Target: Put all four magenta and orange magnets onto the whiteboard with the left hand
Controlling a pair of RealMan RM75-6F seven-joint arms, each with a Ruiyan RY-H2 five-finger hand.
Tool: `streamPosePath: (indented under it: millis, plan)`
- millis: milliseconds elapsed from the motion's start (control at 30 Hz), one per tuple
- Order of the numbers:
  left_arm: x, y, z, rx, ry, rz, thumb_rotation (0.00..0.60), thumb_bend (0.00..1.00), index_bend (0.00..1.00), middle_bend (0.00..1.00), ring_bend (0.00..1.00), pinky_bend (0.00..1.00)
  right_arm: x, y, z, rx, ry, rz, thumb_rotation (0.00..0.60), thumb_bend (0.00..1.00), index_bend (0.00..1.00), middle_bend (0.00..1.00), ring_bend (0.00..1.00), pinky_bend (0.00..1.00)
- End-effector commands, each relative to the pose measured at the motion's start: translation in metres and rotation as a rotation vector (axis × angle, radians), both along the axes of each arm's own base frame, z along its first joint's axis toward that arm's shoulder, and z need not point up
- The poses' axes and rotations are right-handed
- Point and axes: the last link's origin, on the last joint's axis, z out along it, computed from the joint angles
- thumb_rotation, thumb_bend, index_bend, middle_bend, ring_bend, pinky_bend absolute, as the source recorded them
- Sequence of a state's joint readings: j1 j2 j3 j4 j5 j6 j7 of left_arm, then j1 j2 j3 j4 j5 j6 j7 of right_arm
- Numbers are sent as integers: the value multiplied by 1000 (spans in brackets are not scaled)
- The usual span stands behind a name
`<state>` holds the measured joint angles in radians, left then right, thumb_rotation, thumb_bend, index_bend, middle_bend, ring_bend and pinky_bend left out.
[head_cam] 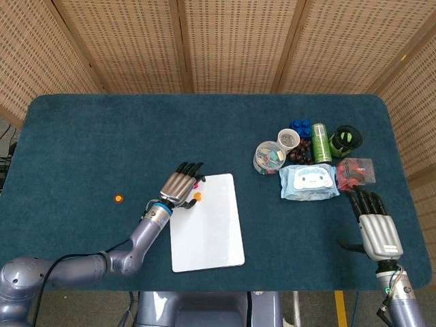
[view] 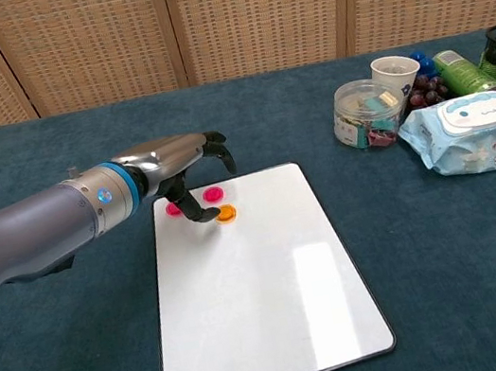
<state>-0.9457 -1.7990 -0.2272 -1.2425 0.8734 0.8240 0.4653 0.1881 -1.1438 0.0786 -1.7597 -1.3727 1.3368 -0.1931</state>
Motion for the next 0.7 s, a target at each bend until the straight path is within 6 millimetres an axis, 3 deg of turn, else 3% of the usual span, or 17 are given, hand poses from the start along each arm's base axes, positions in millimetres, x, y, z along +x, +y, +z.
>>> streamPosePath:
  millis: [33, 167, 367, 533, 700]
  plan:
    - [-14, -4, 21, 33, -10, -5, 600, 339, 250, 0, 0, 0, 0, 0, 0, 1, 0, 0, 600, 144, 0, 0, 0, 0]
    - [-38, -8, 42, 67, 17, 4, 600, 336, 250, 0, 0, 0, 0, 0, 0, 3, 0, 1, 600, 143, 0, 0, 0, 0]
    - [-108, -20, 87, 154, 74, 103, 600, 342, 251, 0, 0, 0, 1, 0, -1, 5, 8, 3, 600, 142, 0, 0, 0, 0]
    - [-152, -34, 102, 155, 46, 195, 600, 346, 254, 0, 0, 0, 2, 1, -1, 2, 12, 6, 600, 143, 0, 0, 0, 0]
    - [-182, -43, 106, 134, 21, 229, 600, 350, 258, 0, 0, 0, 3, 2, -2, 0, 21, 9, 600, 144, 0, 0, 0, 0]
